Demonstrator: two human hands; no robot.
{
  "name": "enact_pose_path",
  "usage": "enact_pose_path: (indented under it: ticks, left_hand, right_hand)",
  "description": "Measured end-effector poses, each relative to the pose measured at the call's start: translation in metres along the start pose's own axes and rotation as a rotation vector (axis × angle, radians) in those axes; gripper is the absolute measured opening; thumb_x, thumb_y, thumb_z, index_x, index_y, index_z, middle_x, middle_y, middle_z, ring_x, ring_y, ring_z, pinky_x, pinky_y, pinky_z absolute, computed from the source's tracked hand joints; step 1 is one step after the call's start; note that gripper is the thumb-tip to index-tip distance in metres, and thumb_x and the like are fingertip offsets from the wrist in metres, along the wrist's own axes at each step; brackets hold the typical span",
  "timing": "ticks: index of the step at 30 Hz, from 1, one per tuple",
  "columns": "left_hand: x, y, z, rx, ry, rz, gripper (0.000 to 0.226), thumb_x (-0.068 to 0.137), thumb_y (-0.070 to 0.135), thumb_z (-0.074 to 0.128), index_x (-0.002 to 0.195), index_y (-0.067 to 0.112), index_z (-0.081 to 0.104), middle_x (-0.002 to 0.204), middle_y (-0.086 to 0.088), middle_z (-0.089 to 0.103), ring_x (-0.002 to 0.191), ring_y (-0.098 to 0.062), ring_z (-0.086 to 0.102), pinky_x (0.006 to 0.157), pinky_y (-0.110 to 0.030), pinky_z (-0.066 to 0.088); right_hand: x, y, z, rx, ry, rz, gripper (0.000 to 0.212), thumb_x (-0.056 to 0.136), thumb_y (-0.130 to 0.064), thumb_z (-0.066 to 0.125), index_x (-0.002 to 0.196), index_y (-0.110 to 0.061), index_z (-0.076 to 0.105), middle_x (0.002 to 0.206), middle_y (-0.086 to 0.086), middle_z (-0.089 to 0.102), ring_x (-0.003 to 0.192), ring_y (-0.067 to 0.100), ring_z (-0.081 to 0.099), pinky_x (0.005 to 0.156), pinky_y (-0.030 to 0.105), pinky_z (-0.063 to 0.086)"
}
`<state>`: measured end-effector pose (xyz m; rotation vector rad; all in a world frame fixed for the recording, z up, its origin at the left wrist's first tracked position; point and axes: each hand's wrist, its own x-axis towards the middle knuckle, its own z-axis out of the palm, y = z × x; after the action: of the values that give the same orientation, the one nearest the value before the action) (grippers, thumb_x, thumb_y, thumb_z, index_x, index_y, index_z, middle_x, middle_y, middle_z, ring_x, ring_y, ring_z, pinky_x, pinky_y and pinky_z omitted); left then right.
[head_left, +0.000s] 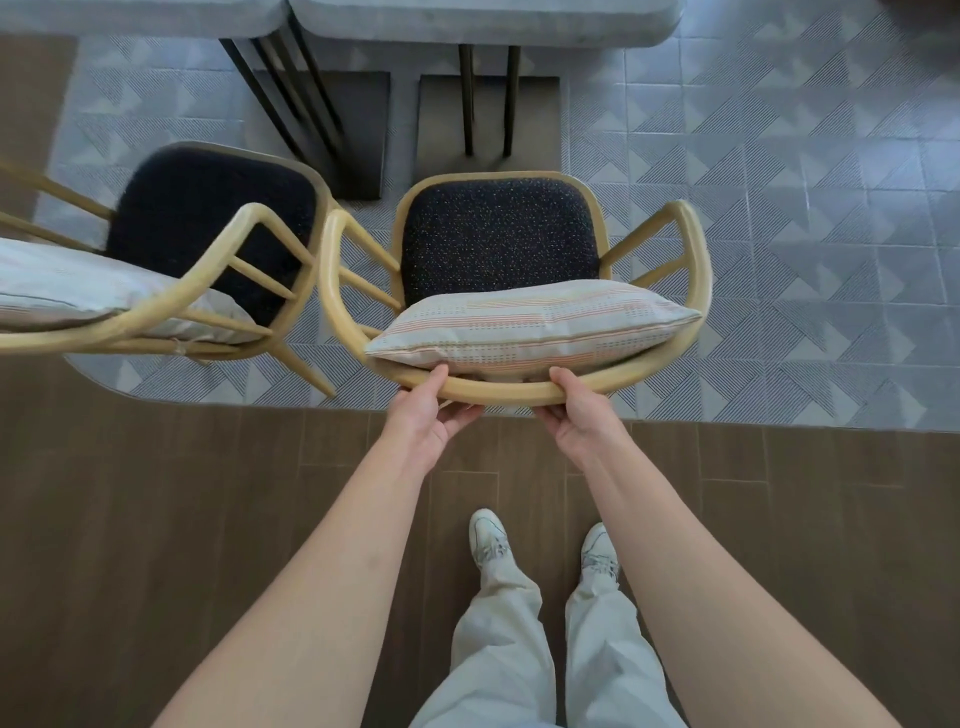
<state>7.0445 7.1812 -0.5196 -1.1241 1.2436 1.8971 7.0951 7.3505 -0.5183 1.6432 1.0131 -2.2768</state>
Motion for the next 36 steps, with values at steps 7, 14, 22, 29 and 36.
enact_pose_path:
  ticks: [7,14,22,29,36]
  left_hand:
    - [0.001,-0.003,-0.005,0.099,0.050,0.038,0.037,0.096,0.023,0.068,0.127,0.009,0.053,0.112,-0.014,0.070,0.099,-0.033,0.073,0.074,-0.049,0.063]
    - [-0.008,-0.025,-0.014,0.185,0.062,0.089,0.033,0.094,0.029,0.071,0.118,0.011,0.061,0.105,-0.012,0.076,0.089,-0.028,0.077,0.081,-0.047,0.062]
    - [-0.030,-0.050,0.001,0.100,0.058,0.105,0.015,0.098,0.021,0.066,0.110,0.014,0.061,0.110,-0.013,0.074,0.099,-0.028,0.073,0.085,-0.046,0.060]
    - [-0.023,-0.042,0.011,-0.027,0.015,0.031,0.032,0.103,0.019,0.057,0.133,0.010,0.056,0.113,-0.015,0.072,0.102,-0.028,0.072,0.081,-0.045,0.059]
    - [-0.019,-0.026,0.003,-0.052,-0.021,-0.043,0.027,0.103,0.011,0.055,0.130,0.007,0.053,0.117,-0.020,0.068,0.093,-0.030,0.072,0.074,-0.045,0.059]
  right_hand:
    - [-0.005,0.004,-0.011,-0.106,-0.005,-0.051,0.041,0.096,-0.030,0.066,0.127,-0.005,0.053,0.119,0.015,0.068,0.098,0.028,0.073,0.088,0.046,0.060]
    - [-0.017,-0.004,-0.041,-0.138,0.122,-0.178,0.024,0.098,-0.012,0.062,0.119,-0.001,0.057,0.117,0.014,0.068,0.098,0.023,0.073,0.092,0.040,0.059]
    - [-0.024,-0.007,-0.037,-0.036,0.021,-0.142,0.027,0.101,-0.010,0.057,0.125,0.001,0.054,0.111,0.015,0.069,0.095,0.023,0.073,0.099,0.042,0.055]
    - [-0.024,-0.011,-0.036,-0.037,-0.027,-0.114,0.011,0.099,-0.009,0.059,0.110,-0.010,0.060,0.117,0.010,0.068,0.100,0.026,0.072,0.096,0.043,0.056]
    - [-0.026,-0.003,-0.019,-0.008,0.040,-0.124,0.021,0.097,-0.004,0.062,0.117,-0.003,0.058,0.113,0.013,0.070,0.089,0.023,0.075,0.086,0.037,0.060]
